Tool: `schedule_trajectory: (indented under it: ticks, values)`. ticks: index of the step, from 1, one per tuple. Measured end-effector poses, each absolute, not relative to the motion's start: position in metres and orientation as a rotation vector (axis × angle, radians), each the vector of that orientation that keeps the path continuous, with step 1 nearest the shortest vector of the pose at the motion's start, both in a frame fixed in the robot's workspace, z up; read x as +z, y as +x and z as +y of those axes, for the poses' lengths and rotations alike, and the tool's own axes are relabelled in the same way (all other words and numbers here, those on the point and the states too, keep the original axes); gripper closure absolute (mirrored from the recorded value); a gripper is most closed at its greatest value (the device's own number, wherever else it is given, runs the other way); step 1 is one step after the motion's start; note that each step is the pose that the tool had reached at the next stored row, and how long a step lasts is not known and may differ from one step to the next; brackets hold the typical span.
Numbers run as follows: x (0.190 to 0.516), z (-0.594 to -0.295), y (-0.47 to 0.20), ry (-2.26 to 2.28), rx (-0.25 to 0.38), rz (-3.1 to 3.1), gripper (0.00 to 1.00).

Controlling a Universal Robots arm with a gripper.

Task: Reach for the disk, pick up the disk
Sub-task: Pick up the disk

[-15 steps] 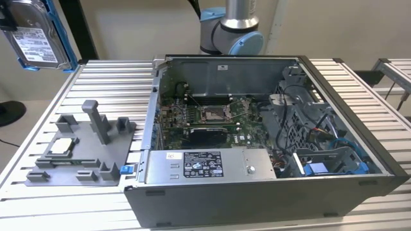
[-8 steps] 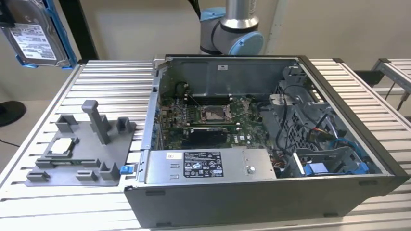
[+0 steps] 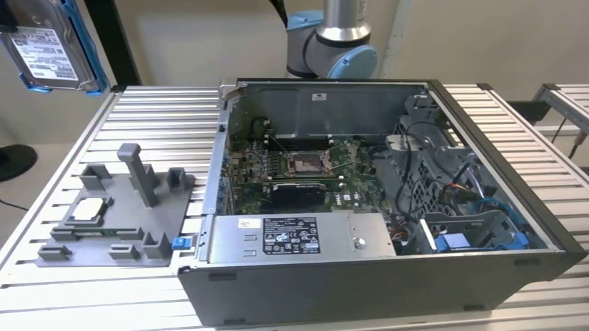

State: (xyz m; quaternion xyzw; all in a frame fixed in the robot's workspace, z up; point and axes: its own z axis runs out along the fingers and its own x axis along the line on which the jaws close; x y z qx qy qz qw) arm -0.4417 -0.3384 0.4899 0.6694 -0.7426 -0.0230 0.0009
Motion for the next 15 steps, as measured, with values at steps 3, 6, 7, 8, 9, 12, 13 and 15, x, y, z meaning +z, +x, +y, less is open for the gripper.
schedule_trajectory:
  ticks: [3,6,7,8,9,12,13,15]
  values:
    - [0.4906,-0.3384,-0.4417,2.102,-0.072,-2.332,1.0]
    - [0.4906,-0.3384,-0.4417,2.102,-0.072,-2.332,1.0]
    - [0.4907,-0.3384,-0.4417,2.102,-0.072,-2.331,1.0]
    - [0.4906,-0.3384,-0.4417,2.102,-0.072,-2.332,1.0]
    - [0.4907,-0.3384,-0.4417,2.102,-0.072,-2.332,1.0]
    - [0.4907,-0.3384,-0.4417,2.102,-0.072,-2.332,1.0]
    - [0.4907,-0.3384,-0.4416,2.102,-0.072,-2.331,1.0]
    - [0.4907,-0.3385,-0.44,2.102,-0.072,-2.331,1.0]
